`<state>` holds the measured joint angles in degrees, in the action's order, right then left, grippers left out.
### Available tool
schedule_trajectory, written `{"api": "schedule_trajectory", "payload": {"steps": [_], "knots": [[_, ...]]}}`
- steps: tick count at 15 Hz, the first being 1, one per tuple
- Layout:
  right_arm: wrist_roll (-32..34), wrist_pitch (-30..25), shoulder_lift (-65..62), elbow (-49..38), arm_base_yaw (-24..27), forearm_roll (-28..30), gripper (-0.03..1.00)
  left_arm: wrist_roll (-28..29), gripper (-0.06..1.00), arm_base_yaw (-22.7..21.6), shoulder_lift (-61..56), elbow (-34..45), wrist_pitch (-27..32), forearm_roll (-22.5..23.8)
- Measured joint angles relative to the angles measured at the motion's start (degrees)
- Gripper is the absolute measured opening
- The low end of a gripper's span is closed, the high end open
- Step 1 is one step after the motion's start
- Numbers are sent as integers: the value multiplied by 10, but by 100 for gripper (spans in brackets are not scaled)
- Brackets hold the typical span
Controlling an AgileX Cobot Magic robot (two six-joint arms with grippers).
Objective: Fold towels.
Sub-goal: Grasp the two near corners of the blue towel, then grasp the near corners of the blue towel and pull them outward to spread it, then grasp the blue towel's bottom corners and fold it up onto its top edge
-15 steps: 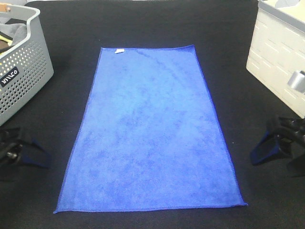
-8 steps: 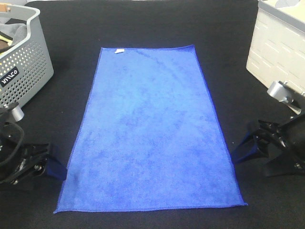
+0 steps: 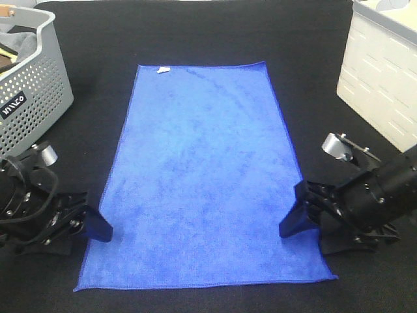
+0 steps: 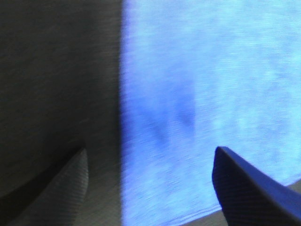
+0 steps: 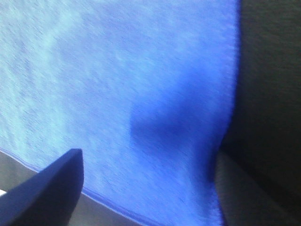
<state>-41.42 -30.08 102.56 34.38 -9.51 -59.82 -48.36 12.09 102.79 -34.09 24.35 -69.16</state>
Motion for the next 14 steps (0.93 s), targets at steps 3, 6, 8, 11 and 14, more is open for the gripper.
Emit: {"api": "schedule_trajectory", "payload": {"steps": [3, 6, 8, 11, 14], "knots": [[-4, -1, 18, 8, -7, -49, 67, -16, 70, 31, 35, -33, 20, -32], [-15, 8, 31, 14, -7, -52, 34, -10, 44, 51, 55, -50, 22, -38], [-15, 13, 33, 14, -7, -49, 23, -8, 27, 52, 60, -50, 22, -36], [-15, 16, 37, 14, -7, -38, 0, -6, 2, 52, 64, -48, 18, -32], [1, 2, 17, 13, -8, -9, 0, 2, 2, 52, 56, -46, 25, -17]]}}
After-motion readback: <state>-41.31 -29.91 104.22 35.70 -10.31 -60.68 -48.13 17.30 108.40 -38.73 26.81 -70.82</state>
